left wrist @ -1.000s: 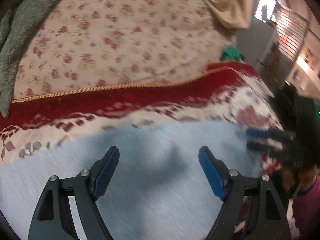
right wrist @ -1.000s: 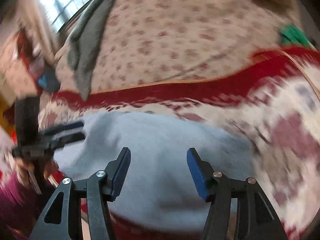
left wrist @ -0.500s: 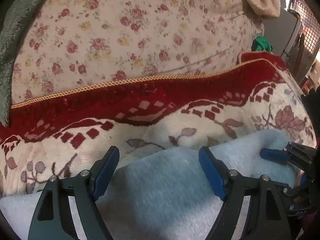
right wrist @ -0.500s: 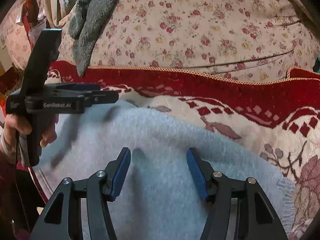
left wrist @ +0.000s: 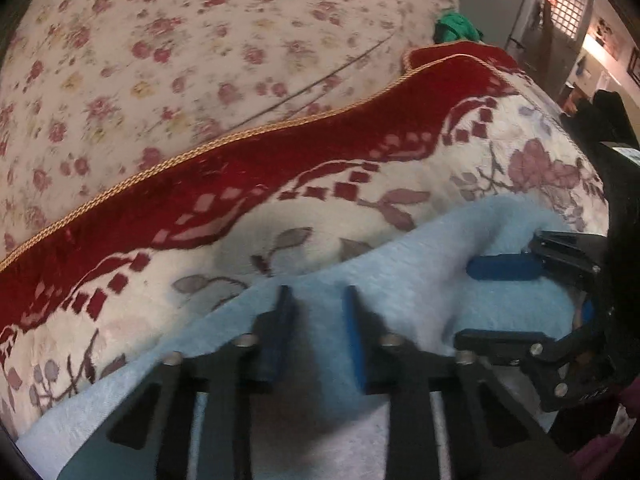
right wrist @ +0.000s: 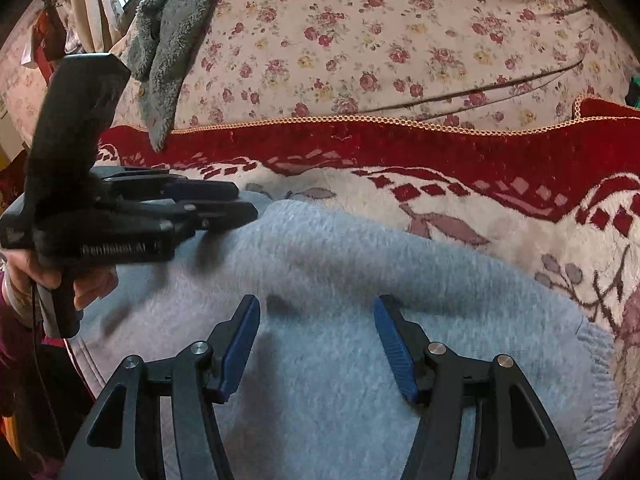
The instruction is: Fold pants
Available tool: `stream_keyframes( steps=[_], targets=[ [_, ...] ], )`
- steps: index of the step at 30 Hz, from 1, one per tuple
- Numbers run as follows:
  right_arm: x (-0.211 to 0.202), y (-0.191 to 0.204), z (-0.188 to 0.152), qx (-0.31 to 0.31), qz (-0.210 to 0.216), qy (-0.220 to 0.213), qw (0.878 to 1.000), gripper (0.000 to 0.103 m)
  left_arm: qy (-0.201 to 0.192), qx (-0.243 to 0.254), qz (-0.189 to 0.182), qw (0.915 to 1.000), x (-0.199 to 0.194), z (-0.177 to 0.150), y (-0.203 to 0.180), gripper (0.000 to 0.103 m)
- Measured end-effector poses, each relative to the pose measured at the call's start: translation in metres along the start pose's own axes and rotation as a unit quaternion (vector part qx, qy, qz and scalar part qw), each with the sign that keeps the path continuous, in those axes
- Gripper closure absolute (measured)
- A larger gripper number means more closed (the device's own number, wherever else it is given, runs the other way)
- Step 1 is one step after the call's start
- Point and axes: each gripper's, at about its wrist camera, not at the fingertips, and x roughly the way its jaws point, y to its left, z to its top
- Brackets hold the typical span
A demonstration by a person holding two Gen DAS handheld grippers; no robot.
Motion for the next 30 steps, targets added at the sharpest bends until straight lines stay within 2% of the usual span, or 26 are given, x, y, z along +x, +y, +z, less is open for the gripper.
stream_keyframes(
  steps=[1, 7, 12, 14, 16, 18, 21, 25, 28, 30],
  targets=[
    [0.000, 0.001, 0.000, -0.001, -0.001, 0.000, 1.000, 0.038, -0.001, 0.000, 0.003, 1.0000, 0.000, 0.000, -0.001, 0.103],
    [0.000, -0.001, -0.001, -0.001, 0.003, 0.002, 1.000, 0.035, -0.030, 0.012, 0.034, 0.9989, -0.012, 0.001, -0.005, 0.103],
    [-0.001, 0.000, -0.002, -0.001, 0.002, 0.002, 1.000, 0.034, -0.039, -0.005, 0.029, 0.9988, -0.024, 0.006, 0.008, 0.103],
    [-0.003, 0.000, -0.001, 0.003, 0.007, 0.003, 1.000, 0.031, -0.026, -0.018, 0.022, 0.9993, -0.023, 0.008, 0.016, 0.087],
    [-0.005, 0.000, -0.001, 0.005, 0.013, 0.004, 1.000, 0.028, -0.034, -0.030, 0.026, 0.9987, -0.025, 0.008, 0.023, 0.030],
    [-0.003, -0.001, -0.002, 0.003, 0.012, 0.008, 1.000, 0.027, -0.043, -0.046, 0.005, 0.9980, -0.029, 0.009, 0.031, 0.026],
    [0.002, 0.000, -0.007, -0.010, 0.004, 0.015, 1.000, 0.027, -0.039, -0.051, 0.012, 0.9978, -0.030, 0.013, 0.038, 0.025],
    [0.003, 0.009, -0.015, -0.039, -0.017, 0.027, 0.999, 0.027, -0.003, -0.048, 0.028, 0.9985, -0.019, 0.015, 0.050, 0.025],
    [0.000, 0.003, -0.018, -0.019, 0.000, 0.028, 0.999, 0.027, 0.031, -0.059, 0.000, 0.9978, -0.008, 0.010, 0.057, 0.025],
    [-0.001, 0.003, -0.020, -0.018, 0.005, 0.027, 0.999, 0.027, 0.045, -0.047, -0.011, 0.9978, -0.002, 0.006, 0.053, 0.025]
  ],
)
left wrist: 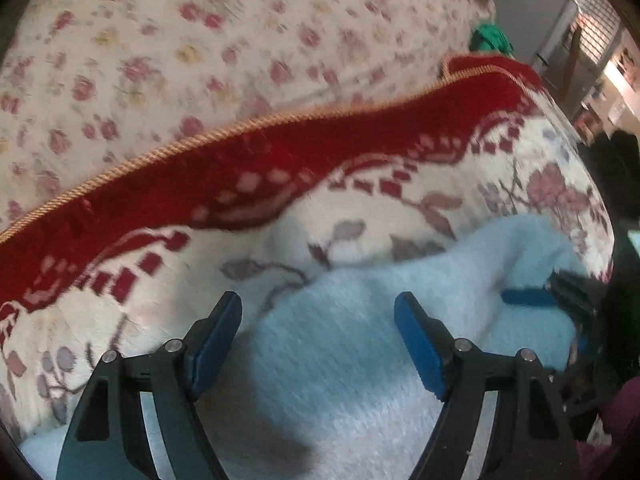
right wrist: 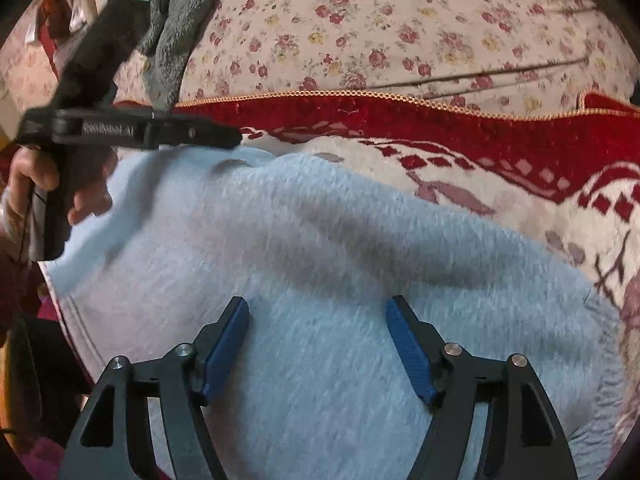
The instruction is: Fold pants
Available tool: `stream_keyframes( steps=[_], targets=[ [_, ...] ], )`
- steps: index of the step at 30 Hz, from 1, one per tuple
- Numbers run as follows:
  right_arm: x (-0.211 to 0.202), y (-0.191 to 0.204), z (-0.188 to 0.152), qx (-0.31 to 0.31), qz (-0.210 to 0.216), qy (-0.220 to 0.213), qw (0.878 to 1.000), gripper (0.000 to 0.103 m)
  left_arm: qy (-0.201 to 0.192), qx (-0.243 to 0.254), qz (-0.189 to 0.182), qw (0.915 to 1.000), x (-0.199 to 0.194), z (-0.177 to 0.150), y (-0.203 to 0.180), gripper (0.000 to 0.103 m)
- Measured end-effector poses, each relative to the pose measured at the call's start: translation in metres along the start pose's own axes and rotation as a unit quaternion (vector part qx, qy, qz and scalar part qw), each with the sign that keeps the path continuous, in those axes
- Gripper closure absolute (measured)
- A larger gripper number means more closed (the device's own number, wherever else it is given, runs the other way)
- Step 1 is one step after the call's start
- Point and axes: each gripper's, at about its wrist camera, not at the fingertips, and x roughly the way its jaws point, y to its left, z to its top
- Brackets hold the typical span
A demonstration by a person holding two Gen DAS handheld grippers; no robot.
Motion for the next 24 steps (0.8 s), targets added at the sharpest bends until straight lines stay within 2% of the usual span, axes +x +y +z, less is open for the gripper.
stream_keyframes(
  steps=[2, 4, 7, 11, 13, 17, 18, 21, 24],
  targets=[
    [0.000, 0.001, -0.001, -0.002, -0.004, -0.001, 1.000, 0.027, 0.007, 0.013, 0.001, 0.9999, 0.005, -0.002, -0.005, 0.028],
    [0.000, 0.002, -0.001, 0.001, -0.005, -0.004, 1.000, 0.026, 0.015, 0.019, -0.020, 0.9995, 0.008, -0.001, -0.008, 0.047],
    [0.000, 0.002, 0.000, 0.004, -0.001, -0.004, 1.000, 0.025, 0.041, 0.053, -0.036, 0.9971, 0.017, 0.002, -0.021, 0.051],
    [0.001, 0.001, 0.002, 0.010, 0.004, 0.000, 1.000, 0.022, 0.054, 0.074, -0.033, 0.9953, 0.030, 0.004, -0.027, 0.054],
    [0.001, 0.002, 0.002, 0.012, 0.004, 0.000, 1.000, 0.021, 0.049, 0.071, -0.024, 0.9960, 0.031, 0.005, -0.026, 0.069],
    [-0.001, 0.002, 0.004, 0.020, 0.009, -0.001, 1.000, 0.020, 0.011, 0.070, -0.005, 0.9974, 0.020, -0.001, -0.027, 0.083],
    [-0.001, 0.001, 0.004, 0.023, 0.010, -0.001, 1.000, 0.020, -0.001, 0.071, 0.004, 0.9974, 0.017, -0.001, -0.027, 0.092],
    [-0.004, 0.000, 0.009, 0.039, 0.017, -0.008, 0.999, 0.020, -0.015, 0.059, 0.004, 0.9982, 0.012, 0.001, -0.022, 0.092],
    [-0.013, -0.003, 0.019, 0.059, 0.058, -0.027, 0.996, 0.020, -0.027, 0.055, 0.013, 0.9980, 0.010, 0.001, -0.021, 0.093]
  ],
)
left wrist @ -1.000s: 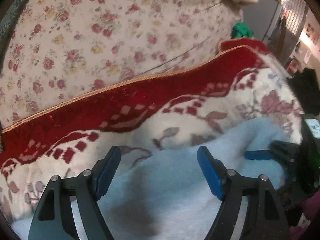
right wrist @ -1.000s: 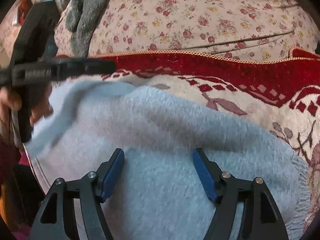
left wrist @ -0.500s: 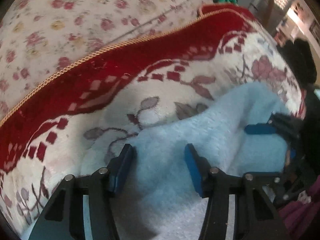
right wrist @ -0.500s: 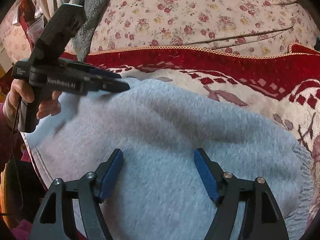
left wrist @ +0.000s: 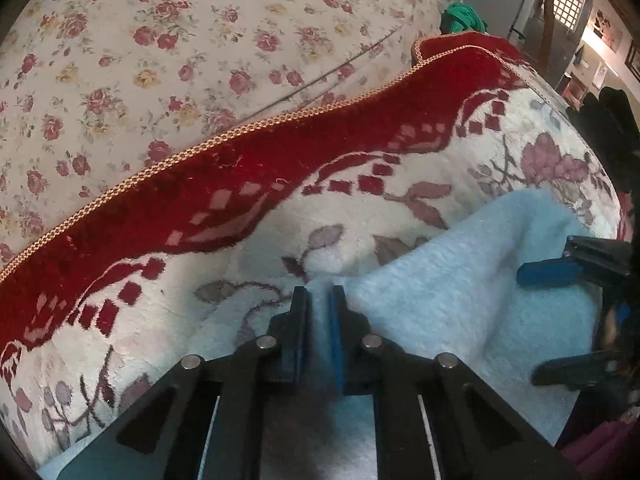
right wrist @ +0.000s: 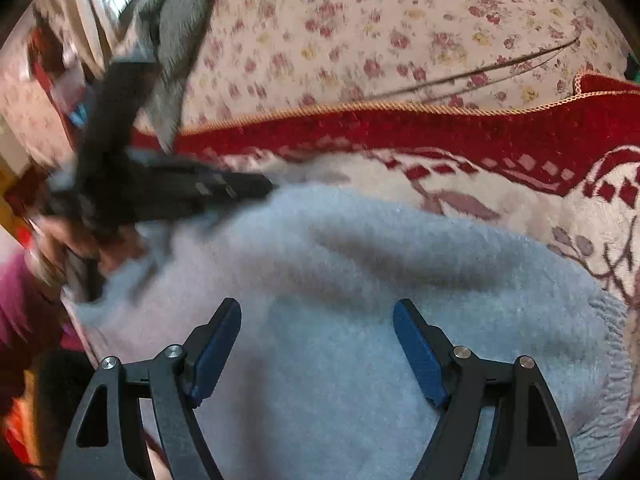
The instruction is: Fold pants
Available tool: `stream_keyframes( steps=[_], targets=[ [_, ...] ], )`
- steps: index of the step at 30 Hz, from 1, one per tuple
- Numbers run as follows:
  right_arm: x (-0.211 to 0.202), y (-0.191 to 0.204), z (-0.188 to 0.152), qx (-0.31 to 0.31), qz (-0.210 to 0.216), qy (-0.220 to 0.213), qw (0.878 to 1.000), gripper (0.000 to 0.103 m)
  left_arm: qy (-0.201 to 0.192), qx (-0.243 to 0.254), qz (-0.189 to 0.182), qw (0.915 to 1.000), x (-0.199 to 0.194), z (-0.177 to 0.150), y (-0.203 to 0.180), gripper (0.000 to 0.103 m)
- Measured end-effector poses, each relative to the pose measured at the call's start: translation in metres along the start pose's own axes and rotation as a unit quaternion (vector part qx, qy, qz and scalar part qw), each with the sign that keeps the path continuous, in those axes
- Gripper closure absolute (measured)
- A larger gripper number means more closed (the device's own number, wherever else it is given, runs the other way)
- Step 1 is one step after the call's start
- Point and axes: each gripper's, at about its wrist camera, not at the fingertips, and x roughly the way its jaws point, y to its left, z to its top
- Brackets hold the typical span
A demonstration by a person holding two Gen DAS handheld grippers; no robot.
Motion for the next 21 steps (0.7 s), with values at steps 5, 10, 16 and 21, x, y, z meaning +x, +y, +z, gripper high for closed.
stream_keyframes(
  steps=[5, 10, 16, 21],
  targets=[
    [0.007, 0.022, 0.019, -0.059, -0.036, -0.007, 0.998, 0.020, -0.016, -0.028, -0.002, 0.9995, -0.001, 0.003, 0.007, 0.094],
    [0.039, 0.025, 0.043, -0.106, -0.091, 0.013, 0.990, 0.020, -0.023, -0.032, 0.010, 0.9992, 0.002, 0.005, 0.007, 0.094],
    [0.083, -0.008, 0.054, -0.072, -0.178, 0.047, 0.980, 0.021, -0.029, -0.046, 0.021, 0.9983, 0.015, 0.000, 0.011, 0.094],
    [0.071, -0.012, 0.052, -0.054, -0.177, 0.033, 0.982, 0.020, -0.050, -0.081, 0.032, 0.9950, 0.007, -0.006, 0.012, 0.080]
  ],
)
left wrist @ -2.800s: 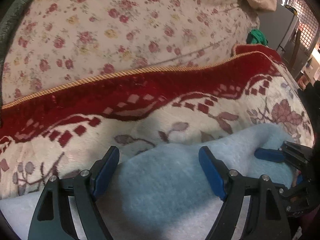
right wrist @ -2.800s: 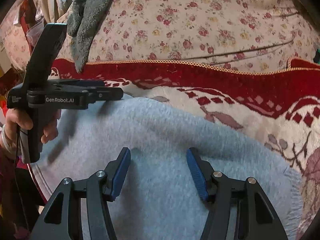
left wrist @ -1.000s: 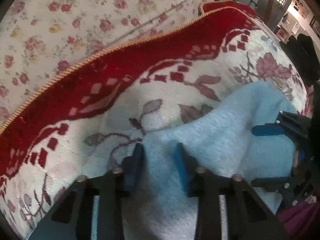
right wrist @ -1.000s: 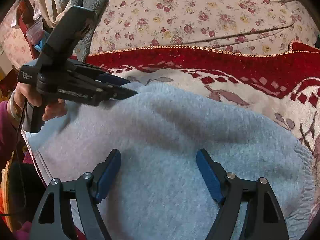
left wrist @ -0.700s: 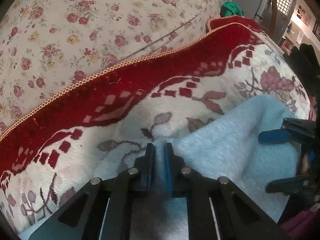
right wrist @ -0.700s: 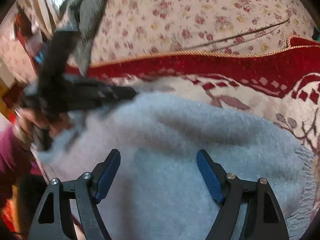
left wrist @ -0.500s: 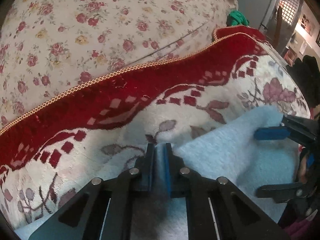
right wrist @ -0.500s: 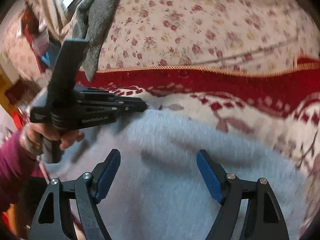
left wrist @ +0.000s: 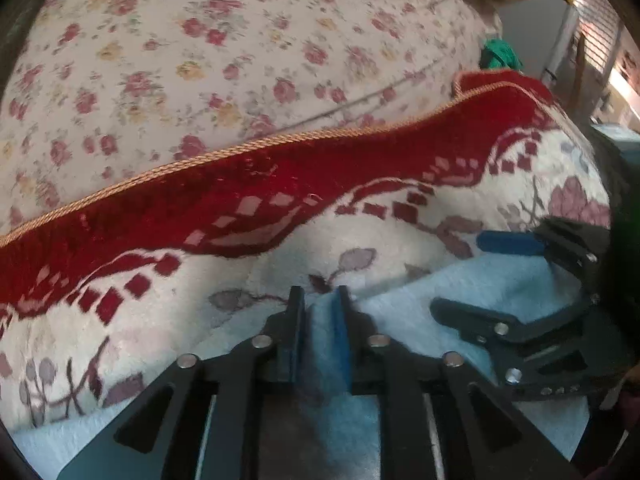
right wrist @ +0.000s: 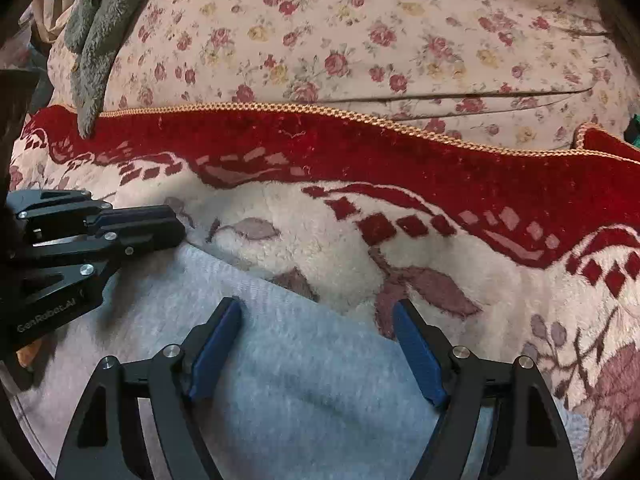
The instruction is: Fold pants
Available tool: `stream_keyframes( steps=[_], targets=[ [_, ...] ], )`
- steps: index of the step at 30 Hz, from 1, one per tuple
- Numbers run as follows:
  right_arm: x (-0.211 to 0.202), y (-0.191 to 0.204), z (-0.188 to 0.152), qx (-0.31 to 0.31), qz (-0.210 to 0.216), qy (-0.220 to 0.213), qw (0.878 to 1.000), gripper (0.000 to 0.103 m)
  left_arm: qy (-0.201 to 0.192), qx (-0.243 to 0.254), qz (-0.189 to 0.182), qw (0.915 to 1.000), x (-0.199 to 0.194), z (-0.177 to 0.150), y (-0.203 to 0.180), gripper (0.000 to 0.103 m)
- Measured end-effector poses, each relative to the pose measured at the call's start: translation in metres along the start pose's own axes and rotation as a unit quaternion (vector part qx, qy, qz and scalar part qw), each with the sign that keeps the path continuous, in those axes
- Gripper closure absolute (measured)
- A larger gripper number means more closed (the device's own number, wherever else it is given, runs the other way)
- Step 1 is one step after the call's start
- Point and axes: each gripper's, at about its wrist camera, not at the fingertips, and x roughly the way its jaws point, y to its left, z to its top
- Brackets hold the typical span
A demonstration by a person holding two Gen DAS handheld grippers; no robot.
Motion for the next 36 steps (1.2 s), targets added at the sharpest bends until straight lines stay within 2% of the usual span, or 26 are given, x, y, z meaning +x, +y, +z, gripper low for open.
stream_keyframes(
  steps=[1, 2, 3, 4, 5, 7, 11, 16, 22, 27, 30, 32, 33, 35, 36],
  targets=[
    [-0.006, 0.000, -0.001, 0.001, -0.002, -0.007, 1.000, 0.020, -0.002, -0.007, 0.005, 1.0000, -0.003, -0.001, 0.001, 0.067],
    [-0.012, 0.001, -0.003, 0.003, -0.004, -0.013, 1.000, 0.020, -0.008, -0.017, 0.014, 0.9997, -0.009, -0.003, 0.002, 0.059],
    [-0.020, 0.002, -0.005, 0.008, -0.004, -0.019, 1.000, 0.020, -0.015, -0.021, 0.016, 0.9995, -0.014, -0.005, 0.003, 0.044],
    [-0.026, 0.003, -0.007, 0.012, 0.002, -0.022, 1.000, 0.020, -0.025, -0.027, 0.017, 0.9992, -0.022, -0.009, 0.004, 0.038],
    [-0.033, 0.005, -0.010, 0.014, 0.011, -0.023, 1.000, 0.020, -0.030, -0.030, 0.018, 0.9989, -0.028, -0.012, 0.004, 0.037],
    [-0.043, 0.014, -0.015, 0.009, 0.013, -0.029, 0.999, 0.020, -0.032, -0.036, 0.036, 0.9982, -0.039, -0.020, 0.006, 0.029],
    [-0.058, 0.038, -0.024, -0.015, 0.013, -0.036, 0.999, 0.019, -0.043, -0.053, 0.080, 0.9945, -0.063, -0.039, 0.012, 0.027],
    [-0.062, 0.068, -0.024, -0.014, 0.089, -0.015, 0.996, 0.019, -0.051, -0.092, 0.119, 0.9873, -0.098, -0.071, 0.030, 0.026],
    [-0.061, 0.131, -0.012, -0.060, 0.137, -0.010, 0.989, 0.019, -0.053, -0.141, 0.168, 0.9742, -0.141, -0.114, 0.066, 0.026],
    [-0.051, 0.195, -0.002, -0.106, 0.179, 0.005, 0.978, 0.019, -0.055, -0.206, 0.203, 0.9557, -0.188, -0.155, 0.108, 0.026],
    [-0.045, 0.232, 0.002, -0.138, 0.194, 0.005, 0.971, 0.019, -0.064, -0.275, 0.220, 0.9337, -0.215, -0.185, 0.138, 0.026],
    [-0.042, 0.262, 0.008, -0.162, 0.220, 0.003, 0.962, 0.019, -0.073, -0.306, 0.235, 0.9199, -0.229, -0.203, 0.153, 0.026],
    [-0.040, 0.273, 0.011, -0.170, 0.228, 0.004, 0.959, 0.019, -0.079, -0.326, 0.245, 0.9094, -0.240, -0.216, 0.163, 0.026],
    [-0.037, 0.302, 0.019, -0.192, 0.243, 0.003, 0.951, 0.019, -0.089, -0.353, 0.253, 0.8965, -0.251, -0.233, 0.174, 0.024],
    [-0.035, 0.312, 0.023, -0.200, 0.248, 0.003, 0.948, 0.019, -0.096, -0.373, 0.256, 0.8868, -0.259, -0.244, 0.182, 0.022]
  ],
)
